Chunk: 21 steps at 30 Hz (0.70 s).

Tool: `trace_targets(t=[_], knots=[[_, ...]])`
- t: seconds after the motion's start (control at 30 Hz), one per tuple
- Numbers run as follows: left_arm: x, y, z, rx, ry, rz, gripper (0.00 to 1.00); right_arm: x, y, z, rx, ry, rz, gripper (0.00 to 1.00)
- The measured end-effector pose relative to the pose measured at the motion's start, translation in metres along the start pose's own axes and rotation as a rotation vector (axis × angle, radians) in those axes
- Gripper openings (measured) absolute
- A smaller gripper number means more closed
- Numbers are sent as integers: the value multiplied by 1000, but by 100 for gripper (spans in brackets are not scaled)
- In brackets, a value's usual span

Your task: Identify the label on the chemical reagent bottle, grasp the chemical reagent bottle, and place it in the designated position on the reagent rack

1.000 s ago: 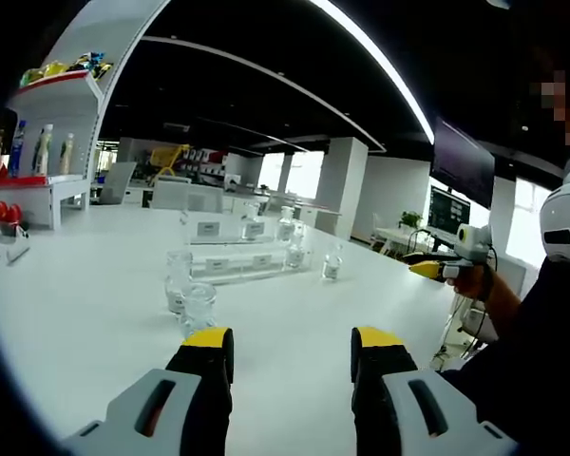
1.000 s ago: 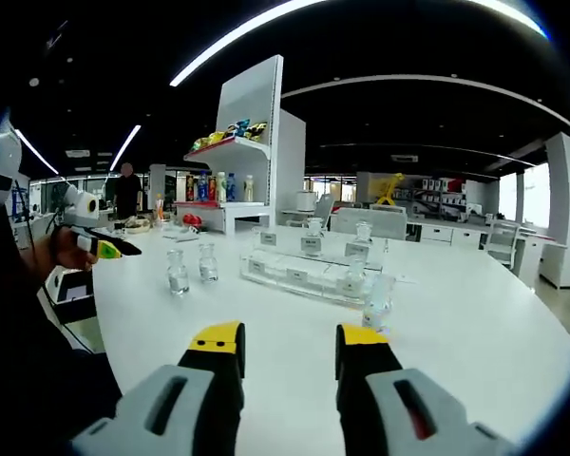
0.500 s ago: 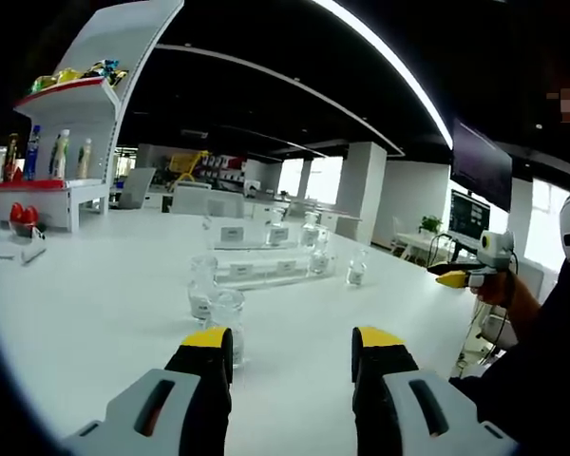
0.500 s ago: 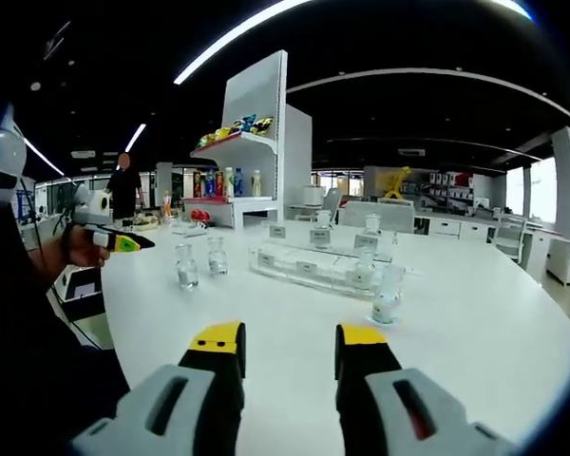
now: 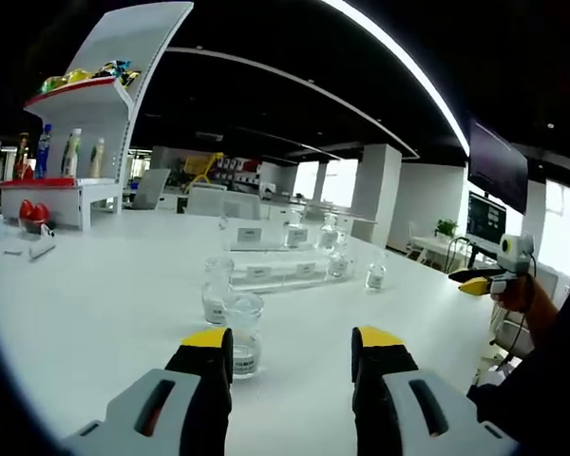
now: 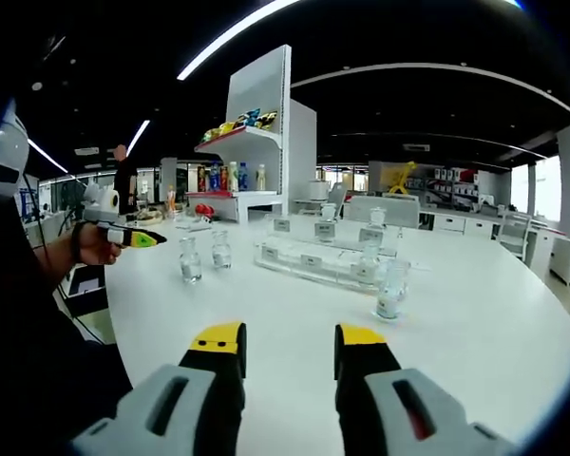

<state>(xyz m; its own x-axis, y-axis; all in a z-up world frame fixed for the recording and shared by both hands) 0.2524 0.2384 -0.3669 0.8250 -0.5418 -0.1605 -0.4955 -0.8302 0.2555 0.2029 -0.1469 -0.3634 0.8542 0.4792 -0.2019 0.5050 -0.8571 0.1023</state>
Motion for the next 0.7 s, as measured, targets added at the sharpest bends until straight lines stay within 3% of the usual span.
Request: trace_targets(t=[0.37, 0.7], knots=[[14, -5, -1, -6, 14, -22, 50, 0, -4, 5, 7, -11, -17, 36], [24, -21, 4, -22, 16, -93, 49, -2, -8, 9, 17, -22, -55, 36]])
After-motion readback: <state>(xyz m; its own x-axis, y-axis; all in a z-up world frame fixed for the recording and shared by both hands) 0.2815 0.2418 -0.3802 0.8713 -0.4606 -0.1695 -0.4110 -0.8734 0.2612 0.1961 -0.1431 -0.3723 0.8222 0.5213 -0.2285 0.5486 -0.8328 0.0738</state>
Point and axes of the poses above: the point that each gripper's makers call its tool centre point, and the gripper's own axes: x roughly forward along the fingers, y roughly to its right, z roughly out of its underside, the point moved 5 cm from there along -x, roughly backward along the fingers, and after that the axes turned 4 degrees about -x, right-handed, at the moved point
